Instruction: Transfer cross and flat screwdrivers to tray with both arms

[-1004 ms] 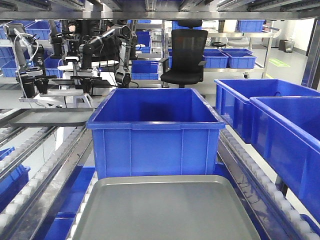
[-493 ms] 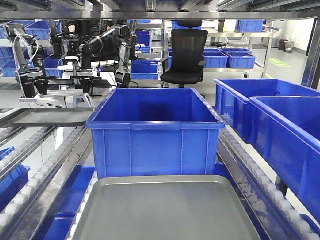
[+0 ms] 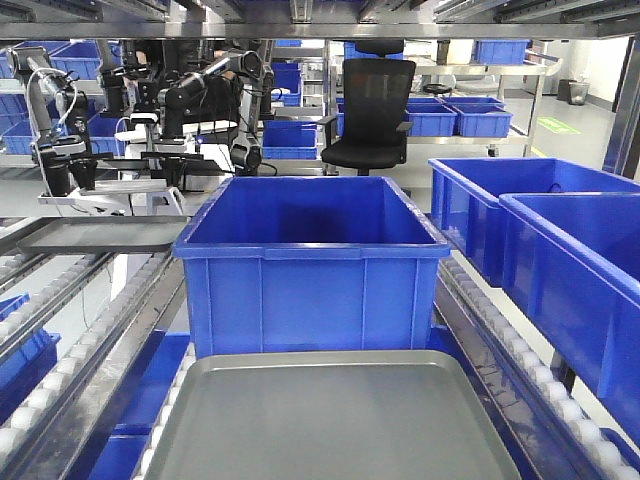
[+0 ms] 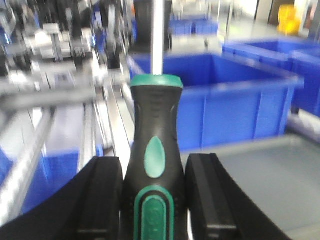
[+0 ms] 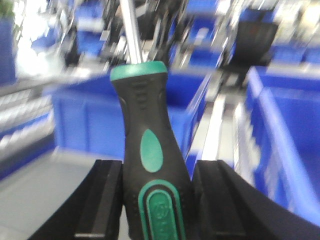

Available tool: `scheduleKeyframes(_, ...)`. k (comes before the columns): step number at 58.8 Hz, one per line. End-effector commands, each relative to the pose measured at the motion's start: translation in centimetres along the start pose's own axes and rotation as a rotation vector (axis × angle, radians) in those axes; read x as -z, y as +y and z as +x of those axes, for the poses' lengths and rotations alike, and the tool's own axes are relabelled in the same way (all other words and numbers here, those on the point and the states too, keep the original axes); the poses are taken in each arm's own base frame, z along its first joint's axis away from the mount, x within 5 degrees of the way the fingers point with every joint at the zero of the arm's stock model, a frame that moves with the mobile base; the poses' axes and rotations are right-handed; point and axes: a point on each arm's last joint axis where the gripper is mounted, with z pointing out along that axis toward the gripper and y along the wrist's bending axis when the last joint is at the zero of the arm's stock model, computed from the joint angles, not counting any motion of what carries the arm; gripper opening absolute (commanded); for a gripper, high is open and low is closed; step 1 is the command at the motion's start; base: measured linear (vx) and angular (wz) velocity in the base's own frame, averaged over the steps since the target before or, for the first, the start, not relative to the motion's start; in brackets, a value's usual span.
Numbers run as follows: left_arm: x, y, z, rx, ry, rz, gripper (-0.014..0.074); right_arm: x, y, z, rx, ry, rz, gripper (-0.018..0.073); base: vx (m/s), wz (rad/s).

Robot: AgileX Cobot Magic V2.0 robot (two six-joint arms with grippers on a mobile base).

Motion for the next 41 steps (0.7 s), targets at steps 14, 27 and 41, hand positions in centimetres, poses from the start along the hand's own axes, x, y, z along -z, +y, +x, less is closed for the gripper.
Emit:
scheduleKeyframes(14,-6.4,-0.5,0.9,0.202,0.119,0.126,0.0003,-5.9,-0.6,0.4,-0.318,0.140,-0.078,-0.0008,0.00,0.00)
scheduleKeyframes(27,-13.4,-1.4,2.6,0.316,0.255,0.280,0.0003,-13.0,-1.3,3.3,-0.374,0.344,-0.105,-0.0008,0.00,0.00)
scheduleKeyframes(41,-19.4,-4.8,4.1,0.340,0.319,0.376,0.0003,-19.5,1.1,4.8,-0.376,0.420,-0.159,-0.0008,0.00,0.00)
